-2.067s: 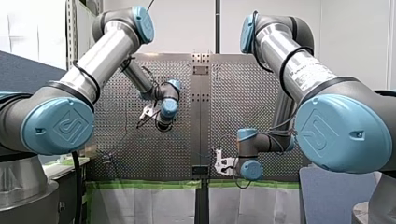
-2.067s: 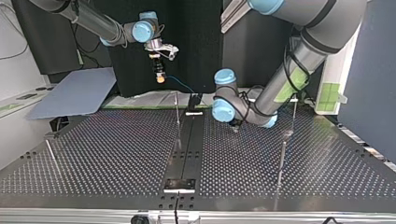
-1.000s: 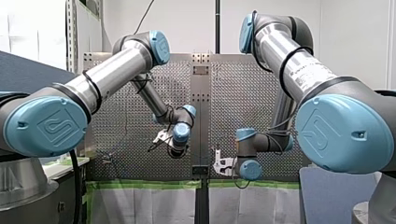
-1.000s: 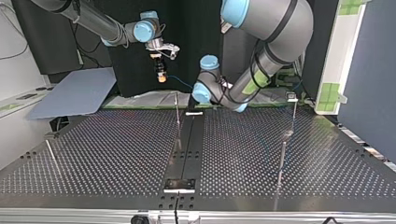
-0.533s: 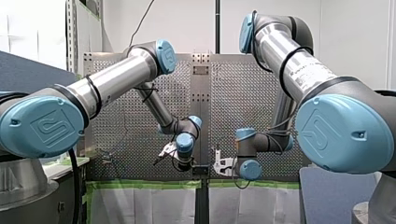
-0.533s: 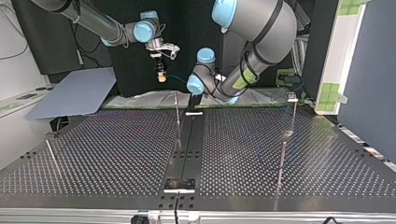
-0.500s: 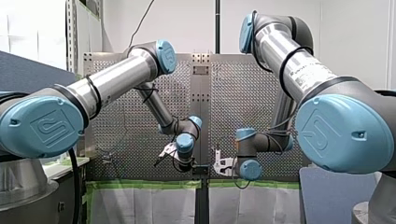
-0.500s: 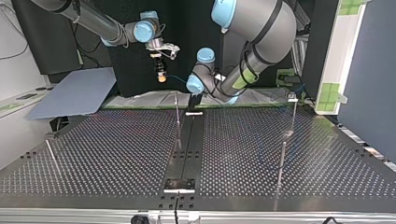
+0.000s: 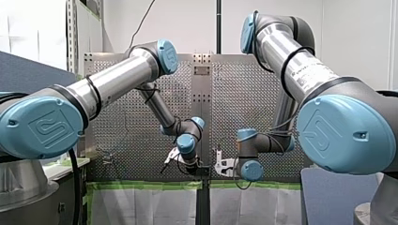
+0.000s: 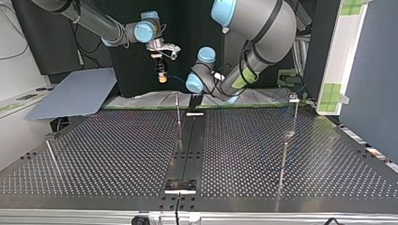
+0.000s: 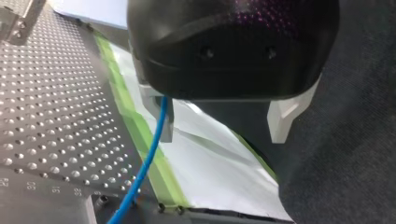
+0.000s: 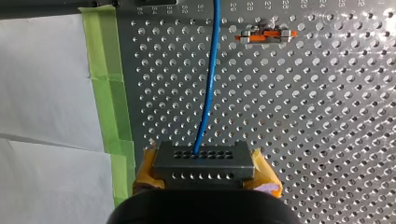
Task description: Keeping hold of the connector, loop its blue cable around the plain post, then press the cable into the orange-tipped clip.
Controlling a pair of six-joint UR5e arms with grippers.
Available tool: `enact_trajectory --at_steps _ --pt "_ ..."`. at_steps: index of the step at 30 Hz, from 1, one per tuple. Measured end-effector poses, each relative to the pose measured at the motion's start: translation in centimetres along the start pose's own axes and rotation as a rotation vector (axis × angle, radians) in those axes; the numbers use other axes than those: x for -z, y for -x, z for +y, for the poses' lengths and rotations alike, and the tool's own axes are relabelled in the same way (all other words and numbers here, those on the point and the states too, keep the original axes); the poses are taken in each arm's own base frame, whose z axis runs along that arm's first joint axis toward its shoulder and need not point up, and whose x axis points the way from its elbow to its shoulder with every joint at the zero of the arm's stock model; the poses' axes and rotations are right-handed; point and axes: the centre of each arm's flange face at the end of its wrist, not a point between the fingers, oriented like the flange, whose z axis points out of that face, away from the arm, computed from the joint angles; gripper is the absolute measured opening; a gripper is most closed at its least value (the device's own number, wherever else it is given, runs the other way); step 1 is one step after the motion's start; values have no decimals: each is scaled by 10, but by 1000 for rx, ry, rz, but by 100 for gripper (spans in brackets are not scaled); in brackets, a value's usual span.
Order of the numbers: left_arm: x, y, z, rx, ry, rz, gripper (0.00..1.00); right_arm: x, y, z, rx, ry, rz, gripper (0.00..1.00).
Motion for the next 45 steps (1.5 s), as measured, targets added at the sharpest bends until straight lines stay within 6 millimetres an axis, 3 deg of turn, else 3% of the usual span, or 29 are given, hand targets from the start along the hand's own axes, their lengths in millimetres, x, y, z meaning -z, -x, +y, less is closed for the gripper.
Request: enact_trajectory --at_steps 9,18,31,33,34,36,37,38,39,41,45 --pt "-1 14 -1 107 -81 -53 100 0 0 0 1 -1 1 0" --pt "21 37 3 210 -165 -132 100 0 0 1 1 1 3 0" --pt "31 41 -12 315 -308 -175 100 0 0 1 1 2 -2 0" --pt "32 42 -14 309 -322 -176 96 0 0 1 1 1 -1 0" --pt "32 42 -14 306 -323 -177 81 0 0 1 1 1 -2 0" --pt "32 42 -14 301 -316 -179 76 0 0 0 1 0 -2 0" --pt "32 42 -14 300 -311 -180 51 0 0 0 1 0 -2 0" --pt "32 42 -13 298 -302 -181 35 0 0 0 1 0 -2 0" --pt "32 41 -13 297 -296 -181 35 0 0 0 2 0 -2 0" --pt "32 39 -12 297 -276 -179 0 0 0 1 1 0 -2 0" --pt "31 32 -8 304 -237 -170 0 0 0 2 1 2 -2 0"
